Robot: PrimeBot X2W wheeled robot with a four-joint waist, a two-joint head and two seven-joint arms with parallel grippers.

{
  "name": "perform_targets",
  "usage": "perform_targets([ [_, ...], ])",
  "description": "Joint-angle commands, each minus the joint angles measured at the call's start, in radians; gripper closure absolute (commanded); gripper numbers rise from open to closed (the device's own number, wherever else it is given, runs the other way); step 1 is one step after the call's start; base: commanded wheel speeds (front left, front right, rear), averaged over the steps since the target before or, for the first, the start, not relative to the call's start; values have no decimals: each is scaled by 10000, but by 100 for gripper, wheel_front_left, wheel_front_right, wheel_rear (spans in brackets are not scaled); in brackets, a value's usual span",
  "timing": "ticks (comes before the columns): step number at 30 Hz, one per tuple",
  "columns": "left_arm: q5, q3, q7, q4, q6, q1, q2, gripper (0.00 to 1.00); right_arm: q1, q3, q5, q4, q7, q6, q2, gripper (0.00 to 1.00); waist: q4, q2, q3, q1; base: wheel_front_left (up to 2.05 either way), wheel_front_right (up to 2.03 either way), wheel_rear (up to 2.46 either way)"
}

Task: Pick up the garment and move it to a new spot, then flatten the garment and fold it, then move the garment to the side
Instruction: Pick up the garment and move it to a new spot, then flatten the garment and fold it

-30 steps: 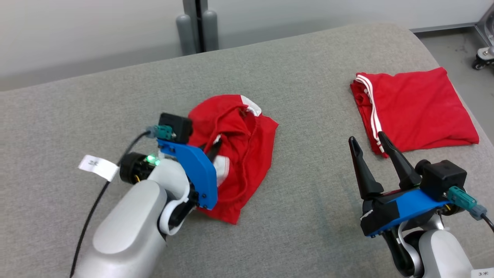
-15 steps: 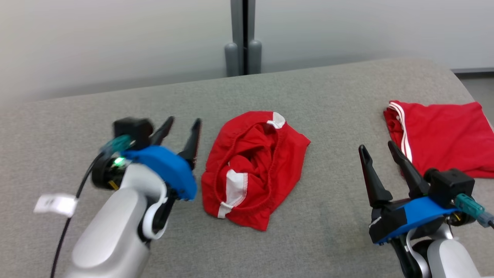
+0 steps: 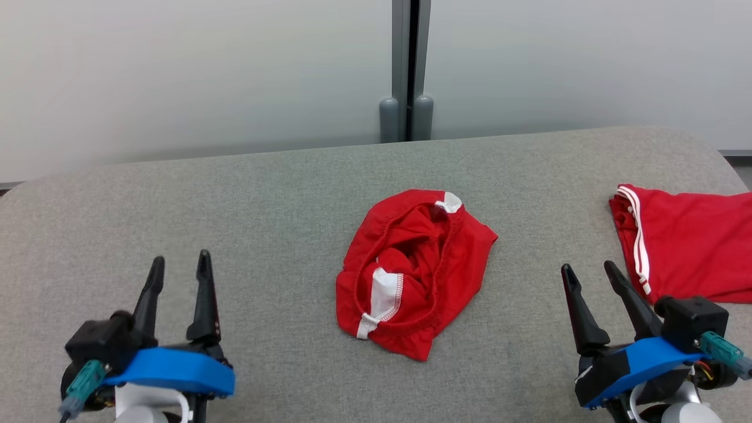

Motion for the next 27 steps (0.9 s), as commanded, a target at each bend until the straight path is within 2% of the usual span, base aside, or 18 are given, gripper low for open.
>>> perform_targets([
  [1,167,157,-128,-81,83,221,88,0,119,-27,19,21,-74,6,18,0,25,0,-32,1,0,0,0],
  [5,502,441,-259,-305,279,935,1,0,201,-47,-110,139,-325,6,14,0,106,0,-153,1,0,0,0],
  [12,866,727,-298,-418,199,1652,-145,0,335,13,-230,515,-709,6,19,0,209,0,-257,1,0,0,0],
  [27,1086,596,-186,-509,126,1451,-145,0,49,181,-241,722,-777,6,23,0,179,0,-47,1,0,0,0],
])
